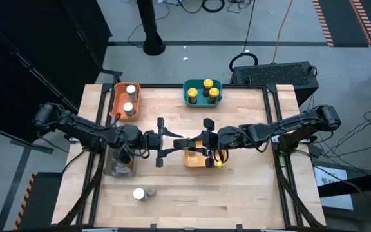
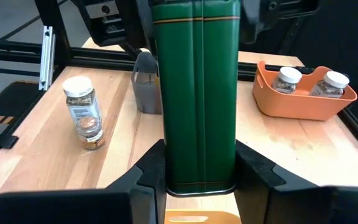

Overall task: Sort spices by type
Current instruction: Put the black seasoning can into the black bin

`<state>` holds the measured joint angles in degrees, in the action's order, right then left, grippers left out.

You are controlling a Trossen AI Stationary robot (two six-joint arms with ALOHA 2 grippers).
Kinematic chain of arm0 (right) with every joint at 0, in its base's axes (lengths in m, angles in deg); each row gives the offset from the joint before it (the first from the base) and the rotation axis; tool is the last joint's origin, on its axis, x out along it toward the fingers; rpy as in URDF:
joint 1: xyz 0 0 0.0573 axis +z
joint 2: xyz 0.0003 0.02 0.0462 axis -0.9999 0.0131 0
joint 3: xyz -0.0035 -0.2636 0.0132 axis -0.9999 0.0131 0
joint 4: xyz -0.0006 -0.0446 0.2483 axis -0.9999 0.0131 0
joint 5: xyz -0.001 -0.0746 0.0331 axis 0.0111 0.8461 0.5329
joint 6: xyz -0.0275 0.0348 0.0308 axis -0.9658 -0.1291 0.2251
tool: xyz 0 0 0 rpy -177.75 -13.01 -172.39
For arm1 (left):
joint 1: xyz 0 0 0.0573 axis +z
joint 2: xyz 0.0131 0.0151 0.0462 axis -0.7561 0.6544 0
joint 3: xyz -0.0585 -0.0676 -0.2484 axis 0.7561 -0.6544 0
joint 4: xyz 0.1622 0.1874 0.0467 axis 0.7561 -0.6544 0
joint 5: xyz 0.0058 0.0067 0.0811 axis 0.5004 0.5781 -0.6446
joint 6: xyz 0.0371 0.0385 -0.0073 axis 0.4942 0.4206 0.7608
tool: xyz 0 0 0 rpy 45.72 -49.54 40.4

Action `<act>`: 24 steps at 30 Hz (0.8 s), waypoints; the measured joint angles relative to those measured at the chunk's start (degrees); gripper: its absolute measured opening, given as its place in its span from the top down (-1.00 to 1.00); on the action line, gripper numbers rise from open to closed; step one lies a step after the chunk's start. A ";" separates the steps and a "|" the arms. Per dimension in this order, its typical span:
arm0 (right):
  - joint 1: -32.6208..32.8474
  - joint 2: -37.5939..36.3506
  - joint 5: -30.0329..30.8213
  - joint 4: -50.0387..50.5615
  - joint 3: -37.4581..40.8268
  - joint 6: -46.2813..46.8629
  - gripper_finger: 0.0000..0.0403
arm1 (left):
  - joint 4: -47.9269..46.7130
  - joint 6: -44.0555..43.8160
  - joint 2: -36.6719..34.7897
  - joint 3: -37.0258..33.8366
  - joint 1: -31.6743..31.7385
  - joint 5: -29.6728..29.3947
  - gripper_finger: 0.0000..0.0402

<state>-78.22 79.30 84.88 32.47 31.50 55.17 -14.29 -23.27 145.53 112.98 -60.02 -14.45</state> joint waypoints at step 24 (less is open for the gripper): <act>1.26 -5.90 3.28 7.57 0.00 14.77 -0.53 | -9.95 -18.24 -4.32 0.05 -25.33 -56.88 0.33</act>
<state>-76.96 73.39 88.16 40.04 31.50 69.94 -24.24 -41.51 141.21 113.03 -85.35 -71.32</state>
